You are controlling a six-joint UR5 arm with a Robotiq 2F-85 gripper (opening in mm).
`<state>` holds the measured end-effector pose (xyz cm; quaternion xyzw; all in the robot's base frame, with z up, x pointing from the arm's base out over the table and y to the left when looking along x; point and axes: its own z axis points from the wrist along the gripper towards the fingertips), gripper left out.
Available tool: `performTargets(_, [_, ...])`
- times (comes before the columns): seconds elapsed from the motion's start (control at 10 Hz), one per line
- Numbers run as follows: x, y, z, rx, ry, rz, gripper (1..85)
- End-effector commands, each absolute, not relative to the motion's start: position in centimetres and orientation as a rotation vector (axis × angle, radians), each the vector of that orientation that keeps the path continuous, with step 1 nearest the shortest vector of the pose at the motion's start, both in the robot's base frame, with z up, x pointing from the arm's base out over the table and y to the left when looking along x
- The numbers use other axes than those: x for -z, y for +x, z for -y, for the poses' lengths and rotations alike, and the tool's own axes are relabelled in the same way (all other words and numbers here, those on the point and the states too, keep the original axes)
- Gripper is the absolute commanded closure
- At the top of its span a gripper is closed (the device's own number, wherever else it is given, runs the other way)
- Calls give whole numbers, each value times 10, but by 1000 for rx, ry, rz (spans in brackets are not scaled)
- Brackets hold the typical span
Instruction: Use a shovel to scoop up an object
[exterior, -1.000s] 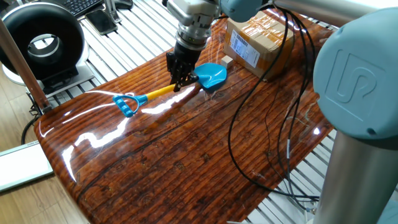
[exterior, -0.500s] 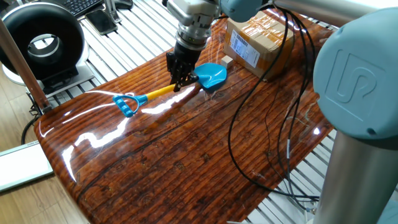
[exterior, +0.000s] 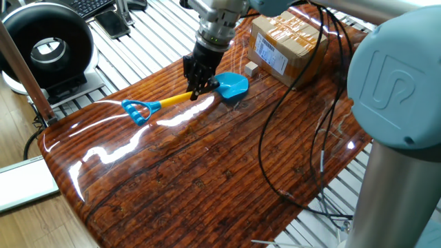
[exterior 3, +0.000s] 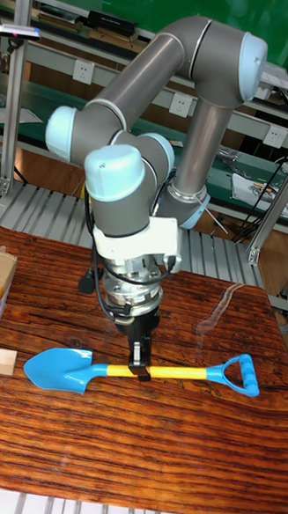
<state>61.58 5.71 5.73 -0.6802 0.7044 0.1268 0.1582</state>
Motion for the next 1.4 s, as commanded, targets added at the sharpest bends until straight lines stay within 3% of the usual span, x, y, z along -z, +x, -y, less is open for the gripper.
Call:
performTargets(0.0, [-66, 614, -46, -374, -1961, -1982, 847])
performTargets(1.3, [-60, 616, -40, -352, -1948, -2033, 847])
